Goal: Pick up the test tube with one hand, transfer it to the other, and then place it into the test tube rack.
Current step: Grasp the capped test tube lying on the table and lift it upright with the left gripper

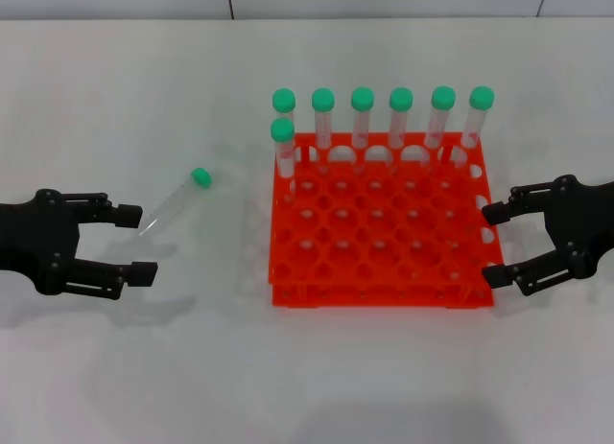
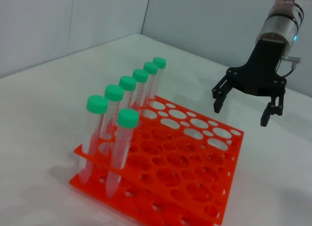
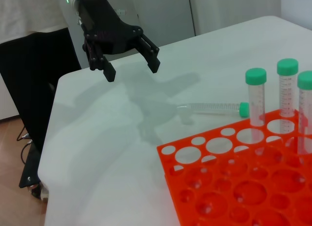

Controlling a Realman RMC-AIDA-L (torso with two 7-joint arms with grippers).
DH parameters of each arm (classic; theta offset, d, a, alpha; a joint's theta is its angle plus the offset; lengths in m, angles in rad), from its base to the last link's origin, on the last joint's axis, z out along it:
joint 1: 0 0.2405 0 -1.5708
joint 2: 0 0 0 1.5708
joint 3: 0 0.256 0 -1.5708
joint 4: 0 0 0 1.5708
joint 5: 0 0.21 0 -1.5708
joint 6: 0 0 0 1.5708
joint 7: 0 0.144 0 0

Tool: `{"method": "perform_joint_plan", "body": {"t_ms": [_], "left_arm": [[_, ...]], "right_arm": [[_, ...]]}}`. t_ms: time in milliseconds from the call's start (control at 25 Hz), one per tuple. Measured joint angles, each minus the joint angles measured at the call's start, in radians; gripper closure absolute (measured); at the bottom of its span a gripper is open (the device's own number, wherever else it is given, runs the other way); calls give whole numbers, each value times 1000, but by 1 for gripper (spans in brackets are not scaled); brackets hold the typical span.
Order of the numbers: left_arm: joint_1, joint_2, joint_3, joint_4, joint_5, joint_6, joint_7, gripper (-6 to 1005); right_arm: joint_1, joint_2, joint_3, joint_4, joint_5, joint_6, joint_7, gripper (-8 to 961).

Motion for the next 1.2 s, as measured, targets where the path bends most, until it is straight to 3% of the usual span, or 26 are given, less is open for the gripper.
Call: {"method": "perform_joint_plan", "body": {"t_ms": [840, 1000, 1200], "left_arm": [[-4, -7, 0, 1, 23, -6, -22, 139], [-6, -6, 1, 35, 36, -6, -78, 139], [-8, -16, 11, 155, 50, 7, -268, 139]], "right_arm": [[-4, 9, 1, -9, 0, 2, 0, 91], [-11, 14, -1, -12, 0, 26, -3, 93], [-17, 20, -3, -15, 4, 41, -16, 95]]}}
